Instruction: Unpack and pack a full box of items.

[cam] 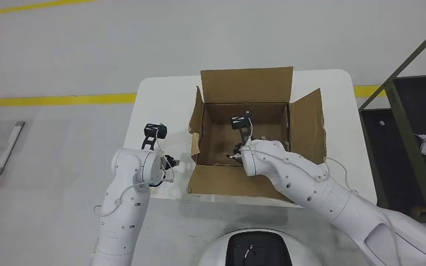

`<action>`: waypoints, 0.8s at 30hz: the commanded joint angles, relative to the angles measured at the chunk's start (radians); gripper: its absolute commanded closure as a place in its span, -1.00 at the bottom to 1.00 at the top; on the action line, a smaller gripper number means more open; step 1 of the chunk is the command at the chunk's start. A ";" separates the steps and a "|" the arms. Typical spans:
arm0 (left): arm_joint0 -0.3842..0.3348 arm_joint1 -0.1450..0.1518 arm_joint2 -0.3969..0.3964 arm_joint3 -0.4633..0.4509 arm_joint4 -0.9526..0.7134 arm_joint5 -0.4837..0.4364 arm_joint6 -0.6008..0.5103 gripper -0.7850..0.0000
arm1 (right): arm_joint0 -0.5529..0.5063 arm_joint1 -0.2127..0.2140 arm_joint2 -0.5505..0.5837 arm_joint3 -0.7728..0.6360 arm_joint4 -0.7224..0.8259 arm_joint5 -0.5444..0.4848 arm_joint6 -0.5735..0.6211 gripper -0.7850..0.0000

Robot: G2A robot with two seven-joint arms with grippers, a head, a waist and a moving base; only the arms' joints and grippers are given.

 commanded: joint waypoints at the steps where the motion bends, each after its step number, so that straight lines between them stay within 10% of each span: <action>1: 0.000 0.000 0.000 0.000 0.000 0.000 0.000 -1.00 | 0.004 -0.011 0.001 0.025 0.018 -0.009 -0.005 -1.00; 24: 0.000 0.000 0.000 0.000 0.000 0.000 0.000 -1.00 | 0.013 -0.086 0.007 0.185 0.058 -0.077 -0.040 -0.87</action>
